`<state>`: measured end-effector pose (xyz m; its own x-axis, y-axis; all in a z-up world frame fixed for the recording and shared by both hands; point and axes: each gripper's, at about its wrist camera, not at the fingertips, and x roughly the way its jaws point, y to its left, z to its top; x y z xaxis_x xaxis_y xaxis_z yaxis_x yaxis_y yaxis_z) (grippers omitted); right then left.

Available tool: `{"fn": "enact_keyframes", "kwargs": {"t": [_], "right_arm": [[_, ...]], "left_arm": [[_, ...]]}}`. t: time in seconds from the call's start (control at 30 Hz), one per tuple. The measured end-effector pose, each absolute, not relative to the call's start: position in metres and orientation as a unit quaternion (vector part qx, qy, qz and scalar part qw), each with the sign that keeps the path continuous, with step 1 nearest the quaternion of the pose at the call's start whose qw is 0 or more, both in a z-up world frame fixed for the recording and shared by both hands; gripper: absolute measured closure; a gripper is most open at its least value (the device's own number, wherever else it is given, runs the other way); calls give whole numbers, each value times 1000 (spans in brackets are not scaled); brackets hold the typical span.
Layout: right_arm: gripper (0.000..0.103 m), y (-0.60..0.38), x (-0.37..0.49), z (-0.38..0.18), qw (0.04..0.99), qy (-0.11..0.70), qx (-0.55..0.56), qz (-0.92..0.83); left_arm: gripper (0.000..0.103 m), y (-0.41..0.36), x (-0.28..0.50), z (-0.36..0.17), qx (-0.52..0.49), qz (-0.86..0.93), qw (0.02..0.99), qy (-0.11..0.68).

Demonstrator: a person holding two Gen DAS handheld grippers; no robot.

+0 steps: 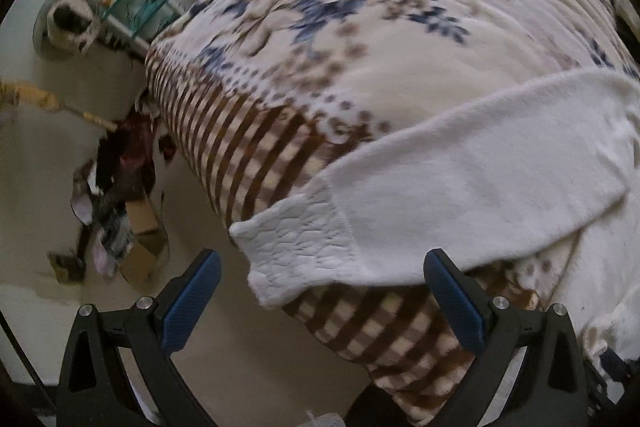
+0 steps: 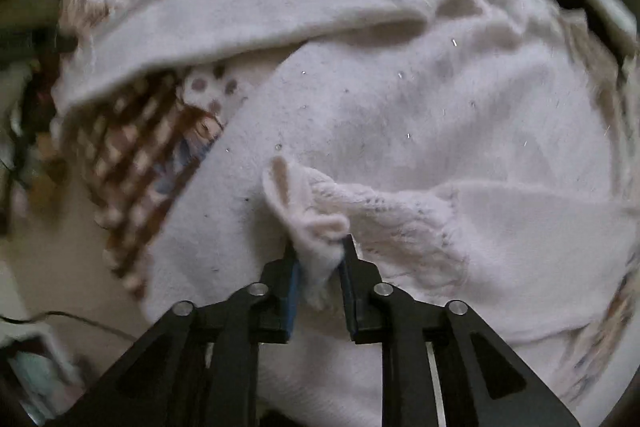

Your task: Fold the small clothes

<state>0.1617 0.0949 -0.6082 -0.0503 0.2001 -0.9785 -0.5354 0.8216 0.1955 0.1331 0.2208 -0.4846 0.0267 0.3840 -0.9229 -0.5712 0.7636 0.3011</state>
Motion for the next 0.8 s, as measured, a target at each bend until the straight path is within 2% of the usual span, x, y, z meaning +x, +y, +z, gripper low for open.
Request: {"fn": "enact_keyframes", "kwargs": {"t": [0.07, 0.1, 0.27, 0.43, 0.5, 0.57, 0.63, 0.7, 0.8], "right_arm": [[41, 70, 167, -597, 680, 684, -54, 259], [39, 60, 167, -593, 681, 687, -29, 250], [39, 9, 187, -595, 687, 706, 72, 155], [39, -36, 196, -610, 686, 714, 119, 79], [39, -46, 199, -612, 685, 713, 134, 64], [39, -47, 201, -612, 685, 712, 144, 54], [39, -56, 203, -607, 683, 712, 154, 49], [39, -58, 204, -601, 682, 711, 163, 49], [39, -53, 204, -597, 684, 708, 163, 59]], "left_arm": [[0, 239, 125, -486, -111, 332, 712, 608], [0, 248, 121, -488, -133, 329, 712, 606], [0, 292, 99, -510, -261, 329, 692, 587], [1, 322, 89, -563, -371, 317, 639, 595], [9, 327, 86, -583, -411, 312, 617, 594], [13, 329, 83, -590, -431, 315, 609, 587], [14, 328, 76, -587, -447, 326, 603, 575], [20, 325, 60, -573, -453, 337, 604, 562], [20, 317, 34, -552, -462, 349, 614, 535]]}}
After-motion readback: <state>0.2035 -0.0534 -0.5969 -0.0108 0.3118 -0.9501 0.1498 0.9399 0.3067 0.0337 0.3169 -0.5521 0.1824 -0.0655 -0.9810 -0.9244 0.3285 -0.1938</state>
